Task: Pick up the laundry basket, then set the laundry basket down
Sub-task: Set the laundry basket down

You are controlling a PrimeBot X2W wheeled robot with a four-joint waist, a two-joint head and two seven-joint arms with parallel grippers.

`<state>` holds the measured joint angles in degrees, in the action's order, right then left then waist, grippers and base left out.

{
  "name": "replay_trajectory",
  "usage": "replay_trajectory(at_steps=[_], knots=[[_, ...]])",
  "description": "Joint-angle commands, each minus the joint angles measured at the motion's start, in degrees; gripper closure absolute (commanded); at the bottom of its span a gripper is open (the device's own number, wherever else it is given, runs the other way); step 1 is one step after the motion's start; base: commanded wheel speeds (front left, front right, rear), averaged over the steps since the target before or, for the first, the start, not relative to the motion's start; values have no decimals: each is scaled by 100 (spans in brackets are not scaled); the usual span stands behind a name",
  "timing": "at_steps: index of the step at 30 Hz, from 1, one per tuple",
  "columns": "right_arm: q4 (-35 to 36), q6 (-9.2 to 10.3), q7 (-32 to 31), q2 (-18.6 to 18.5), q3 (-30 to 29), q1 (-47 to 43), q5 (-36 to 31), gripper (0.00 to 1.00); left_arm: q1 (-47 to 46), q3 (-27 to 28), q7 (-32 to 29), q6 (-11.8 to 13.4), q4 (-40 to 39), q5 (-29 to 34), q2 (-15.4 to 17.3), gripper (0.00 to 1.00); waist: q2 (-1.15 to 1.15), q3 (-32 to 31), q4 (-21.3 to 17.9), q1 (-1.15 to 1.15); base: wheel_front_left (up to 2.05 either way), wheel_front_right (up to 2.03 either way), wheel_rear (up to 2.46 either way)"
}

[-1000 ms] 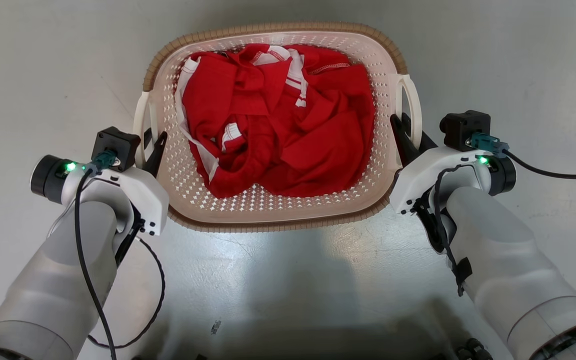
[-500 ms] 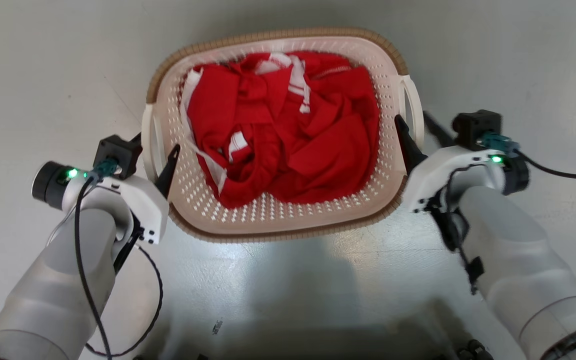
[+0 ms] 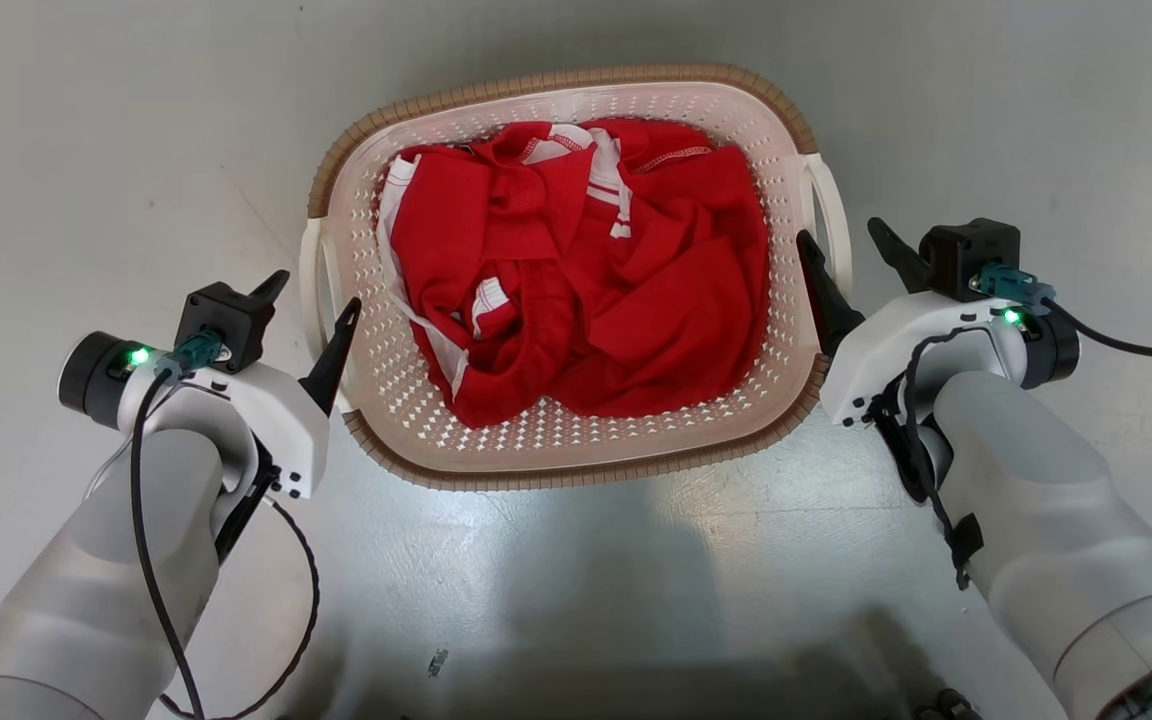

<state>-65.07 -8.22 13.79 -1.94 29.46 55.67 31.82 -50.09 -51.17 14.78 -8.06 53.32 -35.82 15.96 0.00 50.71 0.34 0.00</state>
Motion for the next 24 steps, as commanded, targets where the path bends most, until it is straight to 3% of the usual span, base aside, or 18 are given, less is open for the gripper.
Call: replay_trajectory(at_steps=[1, 24], knots=[[27, 73, 120, -94, 44, -386, 94, 0, 224, 133, 22, 58, 39, -35, 405, 0, 0, -5, -2, 0, 0, 0, 0], [214, 73, 120, -94, 1100, -476, 954, 0, 185, -123, 22, 57, -127, -261, 382, 0, 0, -229, -6, 0, 0, 0, 0]])
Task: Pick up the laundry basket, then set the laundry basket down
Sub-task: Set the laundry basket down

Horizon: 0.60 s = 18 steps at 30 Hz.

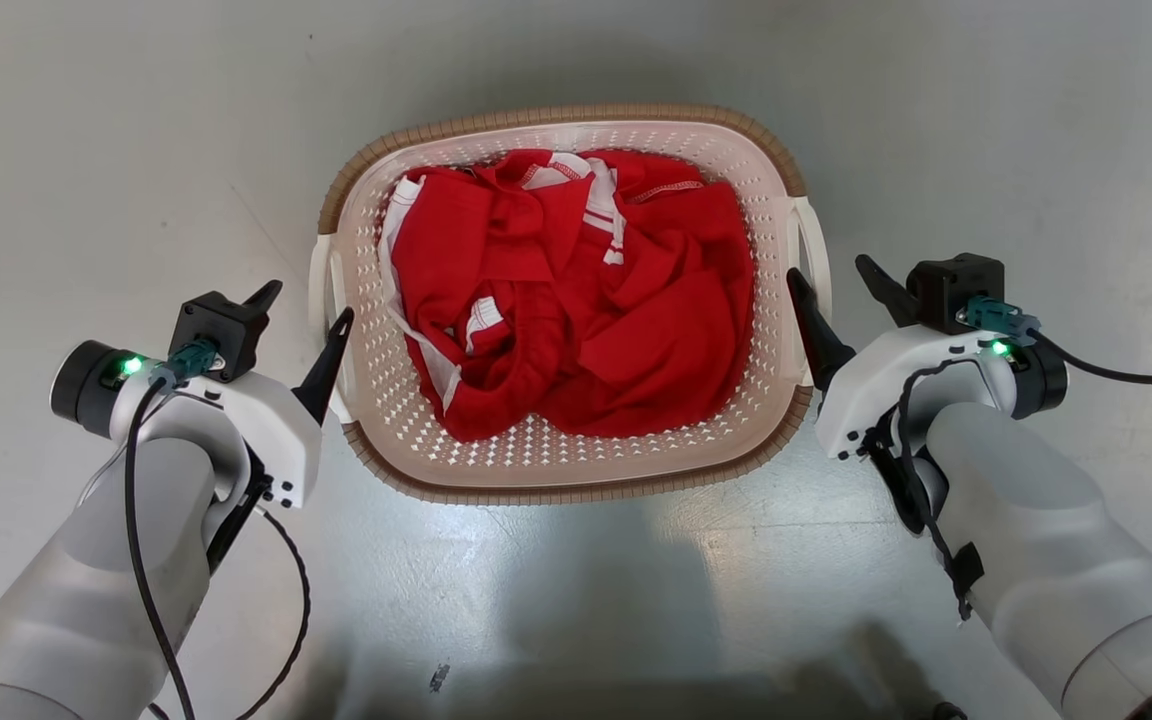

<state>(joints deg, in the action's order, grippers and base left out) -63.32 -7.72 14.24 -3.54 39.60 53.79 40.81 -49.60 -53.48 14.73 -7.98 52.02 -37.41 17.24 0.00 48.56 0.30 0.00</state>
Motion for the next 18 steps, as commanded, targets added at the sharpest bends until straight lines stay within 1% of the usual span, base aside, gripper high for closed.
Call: replay_trajectory(at_steps=[1, 9, 18], knots=[[32, 23, 75, 67, 118, -279, 80, 0, 139, 108, 27, 50, 12, -105, 251, 0, 0, -33, -5, 0, 0, 0, 0], [-21, 23, 75, 67, 343, -309, 272, 0, 222, 107, 27, 50, 80, -139, 214, 0, 0, -272, -38, 0, 0, 0, 0], [-60, 23, 75, 67, 548, -413, 465, 0, 398, 118, 27, 50, 246, -143, 172, 0, 0, -722, -110, 0, 0, 0, 0]])
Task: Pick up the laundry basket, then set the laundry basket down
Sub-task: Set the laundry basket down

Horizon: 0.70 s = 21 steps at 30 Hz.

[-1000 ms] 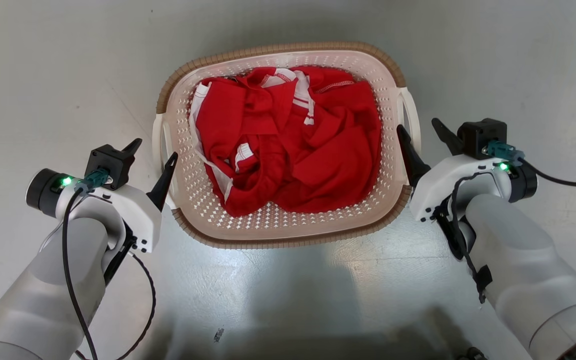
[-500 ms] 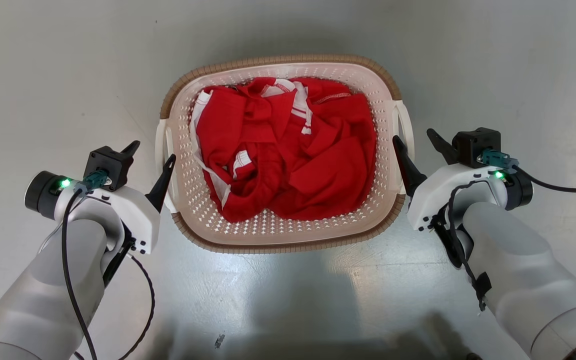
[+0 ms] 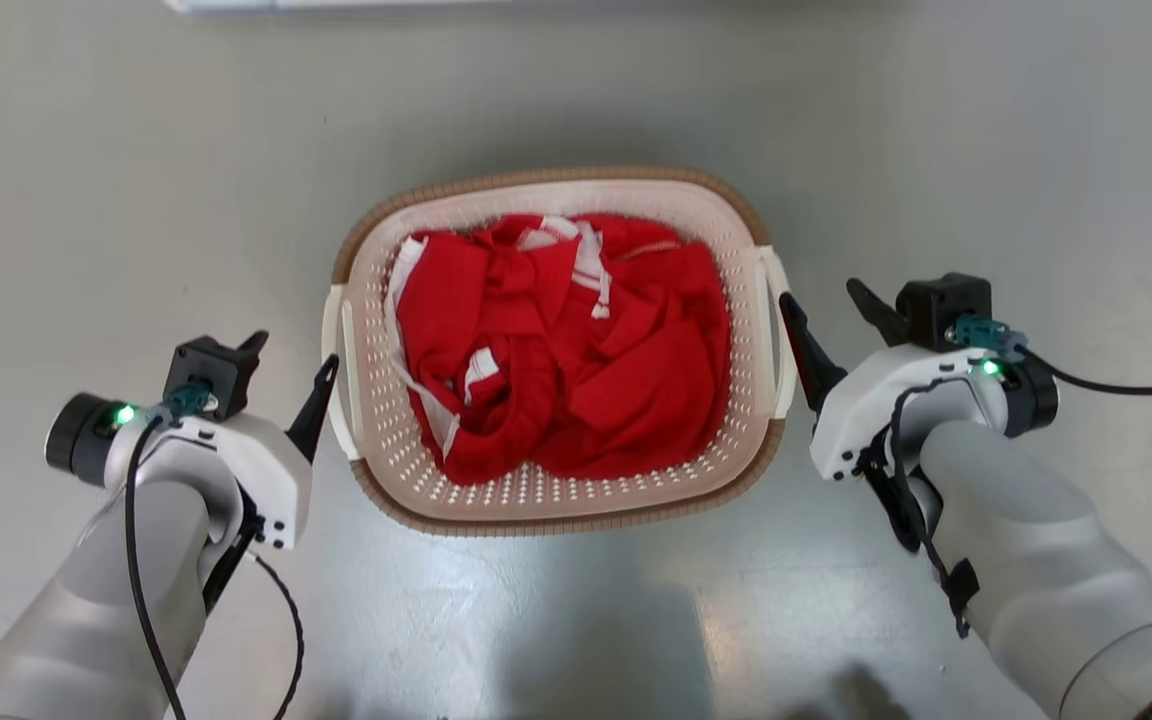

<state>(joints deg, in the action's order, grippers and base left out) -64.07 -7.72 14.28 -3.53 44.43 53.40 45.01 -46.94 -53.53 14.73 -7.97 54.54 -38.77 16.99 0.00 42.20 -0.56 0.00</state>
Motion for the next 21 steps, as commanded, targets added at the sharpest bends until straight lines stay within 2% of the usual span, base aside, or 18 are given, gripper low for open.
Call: replay_trajectory(at_steps=[1, 11, 21], knots=[[10, 23, 72, 66, 84, -393, 68, 0, 157, 134, 27, 49, 13, -12, 188, 0, 0, -154, -32, 0, 0, 0, 0], [46, 23, 72, 66, 161, -638, 153, 0, 434, 357, 27, 48, 248, -32, 47, 0, 0, -945, -100, 0, 0, 0, 0], [-24, 23, 72, 66, 95, -936, 75, 0, 814, 676, 27, 49, 510, -25, -225, 0, 0, -1870, -47, 0, 0, 0, 0]])
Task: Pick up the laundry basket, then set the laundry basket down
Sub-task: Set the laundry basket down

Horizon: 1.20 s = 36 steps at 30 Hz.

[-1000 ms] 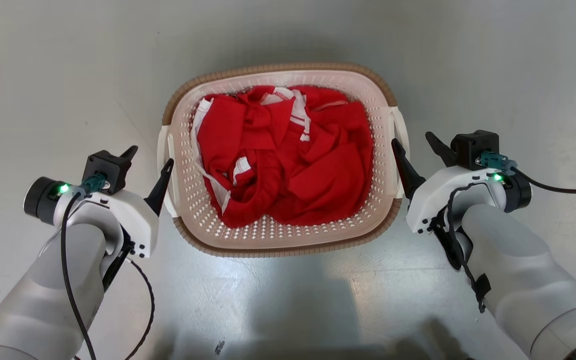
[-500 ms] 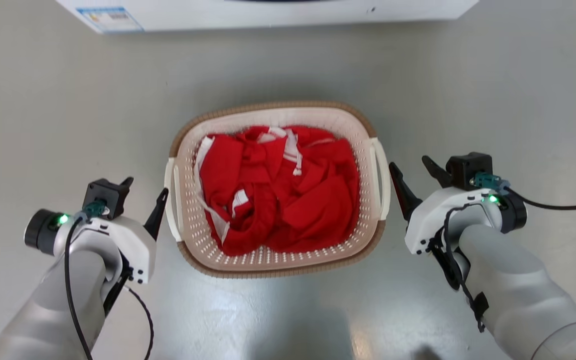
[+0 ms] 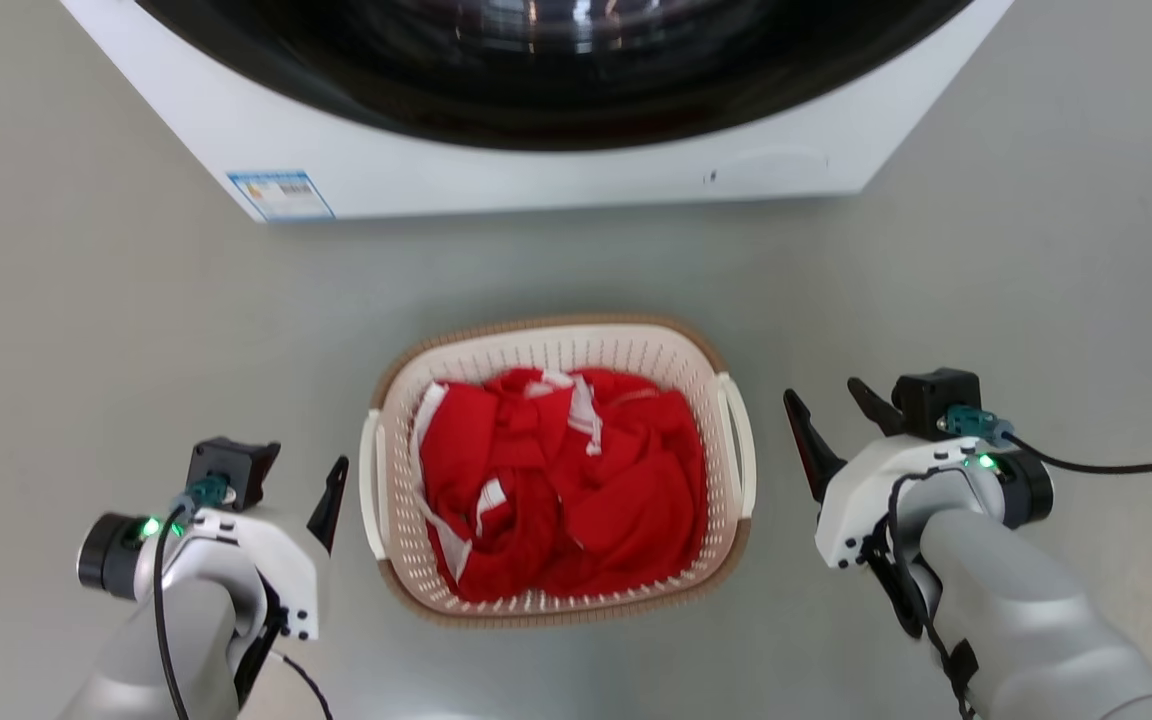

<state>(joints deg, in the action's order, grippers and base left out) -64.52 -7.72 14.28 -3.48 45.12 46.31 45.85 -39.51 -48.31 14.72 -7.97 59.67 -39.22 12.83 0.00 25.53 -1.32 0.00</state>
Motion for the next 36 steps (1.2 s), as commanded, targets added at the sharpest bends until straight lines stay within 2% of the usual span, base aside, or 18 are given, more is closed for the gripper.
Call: replay_trajectory(at_steps=[1, 10, 17, 26, 36], knots=[[16, 23, 72, 60, 16, -264, -26, 0, 106, 180, 28, 49, 26, 37, 164, 0, 0, -279, 36, 0, 0, 0, 0], [29, 23, 72, 60, -169, -568, -149, 0, 461, 615, 28, 115, 20, 163, -18, 0, 0, -946, 78, 0, 0, 0, 0], [115, 23, 72, 60, -523, -744, -442, 0, 724, 1016, 28, 218, -197, 276, -83, 0, 0, -1370, 101, 0, 0, 0, 0], [533, 23, 72, 60, -1209, -1000, -1149, 0, 1117, 1625, 28, 423, -850, 594, -55, 0, 0, -1760, 129, 0, 0, 0, 0], [1467, 23, 72, 60, -2308, -1650, -2248, 0, 1752, 2481, 28, 525, -1721, 1085, -27, 0, 0, -2094, 156, 0, 0, 0, 0]])
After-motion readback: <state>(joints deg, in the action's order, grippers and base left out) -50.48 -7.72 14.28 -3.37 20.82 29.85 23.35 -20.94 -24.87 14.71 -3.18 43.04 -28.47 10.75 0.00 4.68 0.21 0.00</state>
